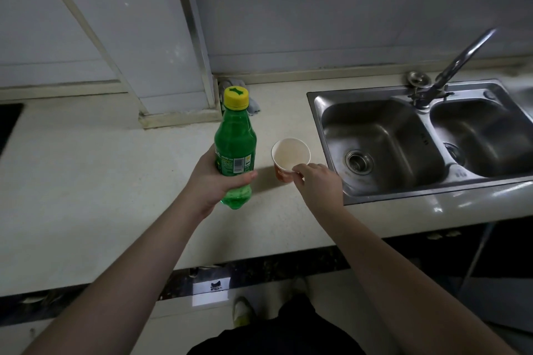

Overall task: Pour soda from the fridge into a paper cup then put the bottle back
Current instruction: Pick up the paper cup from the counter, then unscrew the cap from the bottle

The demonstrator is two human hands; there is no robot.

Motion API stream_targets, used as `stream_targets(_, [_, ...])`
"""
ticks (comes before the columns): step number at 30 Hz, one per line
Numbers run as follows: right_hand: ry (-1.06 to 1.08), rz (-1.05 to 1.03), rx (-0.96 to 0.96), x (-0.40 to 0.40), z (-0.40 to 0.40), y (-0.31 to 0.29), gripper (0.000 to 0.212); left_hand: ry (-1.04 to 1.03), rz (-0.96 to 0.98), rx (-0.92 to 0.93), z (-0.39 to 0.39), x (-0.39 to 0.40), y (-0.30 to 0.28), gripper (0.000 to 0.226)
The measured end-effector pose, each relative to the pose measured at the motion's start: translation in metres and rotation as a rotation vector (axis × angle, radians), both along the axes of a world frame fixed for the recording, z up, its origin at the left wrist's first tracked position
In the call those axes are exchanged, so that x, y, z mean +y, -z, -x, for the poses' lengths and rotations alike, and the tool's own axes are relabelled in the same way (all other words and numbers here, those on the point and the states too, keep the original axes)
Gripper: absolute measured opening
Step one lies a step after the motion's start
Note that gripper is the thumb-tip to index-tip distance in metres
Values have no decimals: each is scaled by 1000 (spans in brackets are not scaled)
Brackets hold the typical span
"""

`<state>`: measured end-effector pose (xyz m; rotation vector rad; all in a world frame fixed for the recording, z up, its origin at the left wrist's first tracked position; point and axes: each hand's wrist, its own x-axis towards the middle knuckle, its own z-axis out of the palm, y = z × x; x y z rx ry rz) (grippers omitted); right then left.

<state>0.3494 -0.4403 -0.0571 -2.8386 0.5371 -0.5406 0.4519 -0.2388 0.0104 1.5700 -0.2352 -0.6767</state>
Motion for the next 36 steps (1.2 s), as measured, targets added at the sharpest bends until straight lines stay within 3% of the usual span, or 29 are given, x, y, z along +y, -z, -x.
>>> stream_targets(5, [-33,-30,79,-11,1,2,25,-19,-24,3,8,-1,4,72])
stream_targets(10, [-67,-58,126,-22,2,-6,34,-58,-59,-6,14,-10,5,60])
stream_targets(13, [-86,-109,50,-28,-3,-29,29,-80,-82,-32,17,-16,5,57])
stream_targets(16, [-106,-302,-60,-23,-15,-77,25,-93,-119,-82,20,-22,0,59])
stream_targets(20, [-201,-543,-208,-8,-31,-149,42,-90,-194,-201,23,-29,-9,61])
stream_targets(22, [-279,-481,-165,-4,-36,-175,49,-87,-208,-230,23,-29,-9,59])
stream_targets(28, [-295,-30,12,-12,-51,-190,53,-126,-301,-359,22,-30,-15,52])
stream_targets(36, [-192,81,261,-11,-63,-198,73,-192,-354,-489,26,-35,-22,51])
